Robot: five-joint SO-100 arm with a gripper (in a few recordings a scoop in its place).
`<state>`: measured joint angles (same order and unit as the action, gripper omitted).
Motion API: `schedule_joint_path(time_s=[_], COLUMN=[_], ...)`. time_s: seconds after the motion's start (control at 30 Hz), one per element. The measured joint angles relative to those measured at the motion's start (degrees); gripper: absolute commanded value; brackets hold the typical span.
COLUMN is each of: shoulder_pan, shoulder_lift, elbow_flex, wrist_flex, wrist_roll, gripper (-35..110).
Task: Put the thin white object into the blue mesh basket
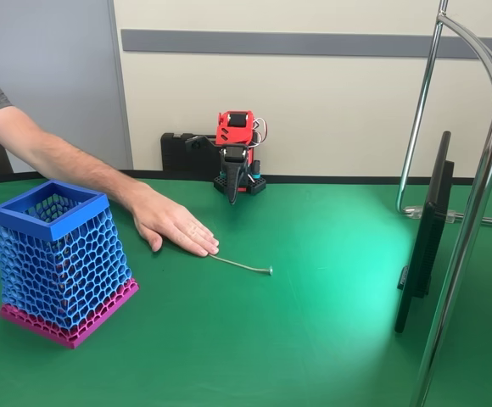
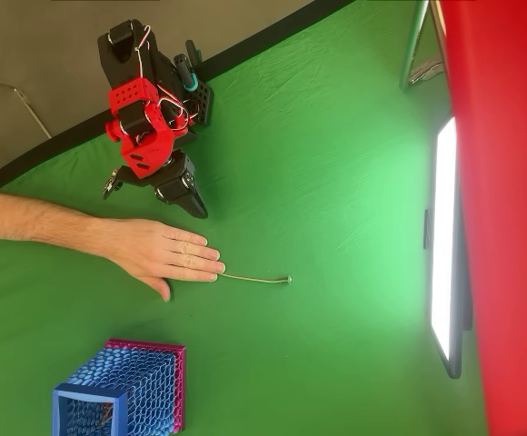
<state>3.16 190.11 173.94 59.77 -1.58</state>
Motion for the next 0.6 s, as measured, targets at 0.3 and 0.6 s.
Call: schedule_joint_path(time_s=[0.3, 0.6], shoulder_pan=[0.00, 0.00], shoulder_lift=[0.00, 0.00], elbow_flex=[0.35, 0.35], wrist_flex=[-0.97, -0.97], wrist_roll=[0.00, 0.00], gripper=[1, 1])
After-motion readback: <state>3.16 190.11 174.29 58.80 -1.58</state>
